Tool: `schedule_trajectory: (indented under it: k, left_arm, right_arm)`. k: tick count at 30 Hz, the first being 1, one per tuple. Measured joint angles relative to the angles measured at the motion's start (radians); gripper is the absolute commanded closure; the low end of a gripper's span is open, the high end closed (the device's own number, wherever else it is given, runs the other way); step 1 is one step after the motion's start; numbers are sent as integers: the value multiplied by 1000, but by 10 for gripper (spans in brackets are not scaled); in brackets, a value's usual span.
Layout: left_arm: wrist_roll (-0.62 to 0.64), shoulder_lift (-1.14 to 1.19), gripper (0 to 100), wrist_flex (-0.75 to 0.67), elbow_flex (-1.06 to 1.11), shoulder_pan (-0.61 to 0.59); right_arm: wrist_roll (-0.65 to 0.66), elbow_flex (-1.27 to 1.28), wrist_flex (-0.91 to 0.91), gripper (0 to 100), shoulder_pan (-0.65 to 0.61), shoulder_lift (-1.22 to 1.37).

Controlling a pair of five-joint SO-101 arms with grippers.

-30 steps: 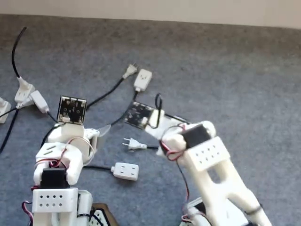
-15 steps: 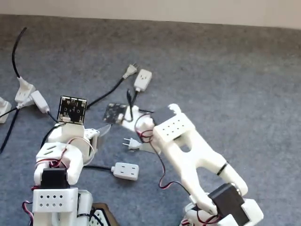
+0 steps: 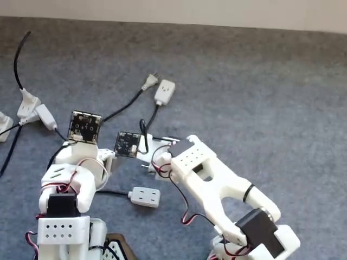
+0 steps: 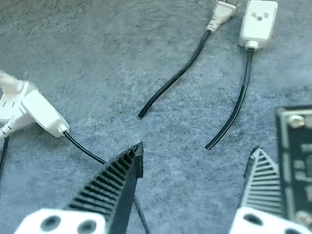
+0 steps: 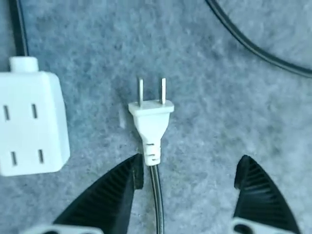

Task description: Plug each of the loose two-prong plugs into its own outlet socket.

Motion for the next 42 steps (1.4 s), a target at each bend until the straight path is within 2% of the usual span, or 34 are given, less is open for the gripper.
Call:
schedule_trajectory:
  k: [16, 21, 28, 31, 33, 42]
  left_arm:
    - [0, 2, 667, 3, 2, 0]
    - [-2, 2, 667, 5, 3, -35]
    - [51, 6, 667, 5, 5, -137]
    - [51, 6, 667, 5, 6, -141]
    - [51, 6, 667, 5, 6, -143]
    - [52, 6, 667, 5, 6, -137]
  right_arm:
    - [-14, 41, -11, 712, -38, -2]
    - [-18, 28, -14, 806, -74, 60]
    - [-18, -94, -31, 812, -98, 249]
    - [-18, -118, -28, 858, -100, 281]
    - [-18, -129, -14, 882, -101, 288]
    - [-18, -187, 153, 882, -81, 292]
